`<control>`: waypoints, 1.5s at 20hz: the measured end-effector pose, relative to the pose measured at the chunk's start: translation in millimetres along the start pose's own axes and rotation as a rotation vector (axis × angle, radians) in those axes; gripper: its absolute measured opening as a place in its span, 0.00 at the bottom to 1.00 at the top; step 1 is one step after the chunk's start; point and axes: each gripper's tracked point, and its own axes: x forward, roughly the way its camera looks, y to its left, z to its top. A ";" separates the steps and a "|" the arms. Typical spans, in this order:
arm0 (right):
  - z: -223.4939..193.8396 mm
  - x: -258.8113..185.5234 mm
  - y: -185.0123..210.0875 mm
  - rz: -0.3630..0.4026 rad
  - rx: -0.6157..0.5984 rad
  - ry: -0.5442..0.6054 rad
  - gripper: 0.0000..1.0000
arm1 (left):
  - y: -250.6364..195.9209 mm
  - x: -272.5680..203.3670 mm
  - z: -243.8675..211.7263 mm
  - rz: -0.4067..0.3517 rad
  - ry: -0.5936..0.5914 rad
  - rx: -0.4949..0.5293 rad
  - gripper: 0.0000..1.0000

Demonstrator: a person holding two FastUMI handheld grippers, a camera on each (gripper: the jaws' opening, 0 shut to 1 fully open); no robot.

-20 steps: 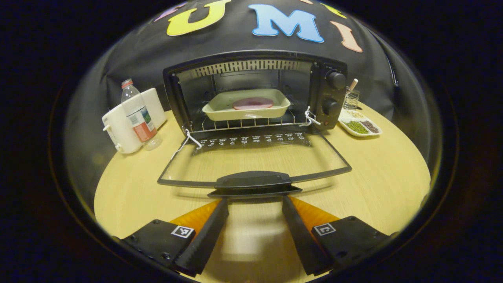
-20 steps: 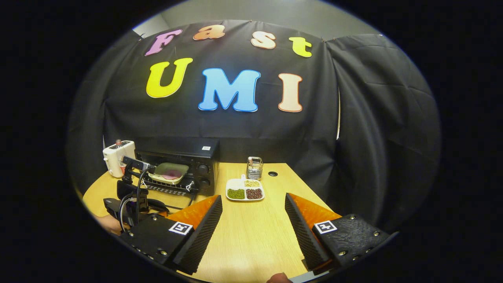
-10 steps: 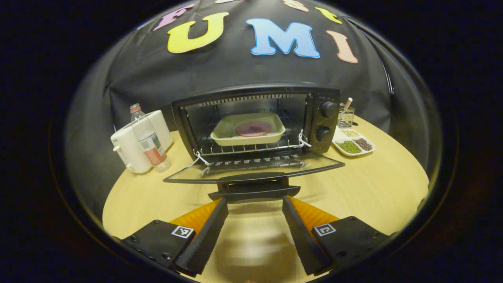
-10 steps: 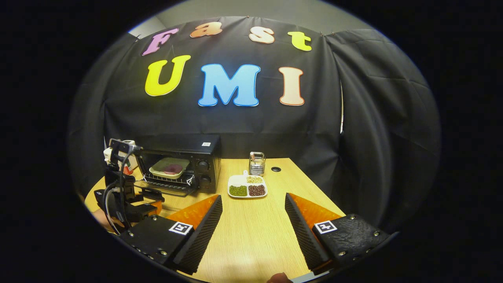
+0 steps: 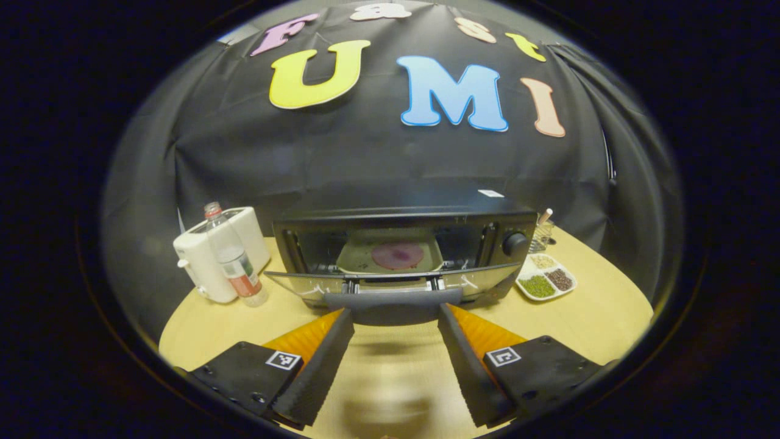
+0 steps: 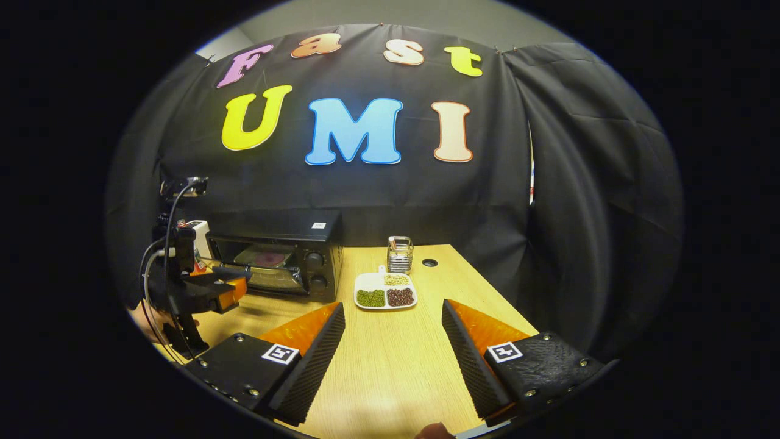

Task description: Open the electric oven with the left hand, put the food in, and close the electric oven.

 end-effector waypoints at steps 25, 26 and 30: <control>94.8 -21.3 18.0 0.203 -0.058 -0.307 0.96 | 41.3 -223.0 144.3 0.164 -0.426 -0.024 0.98; 95.6 -24.1 20.7 0.217 -0.044 -0.304 0.96 | 46.4 -233.3 142.3 0.184 -0.426 -0.017 0.97; 99.5 -34.8 36.0 0.269 -0.004 -0.315 0.96 | 61.7 -271.0 129.9 0.247 -0.430 -0.004 0.98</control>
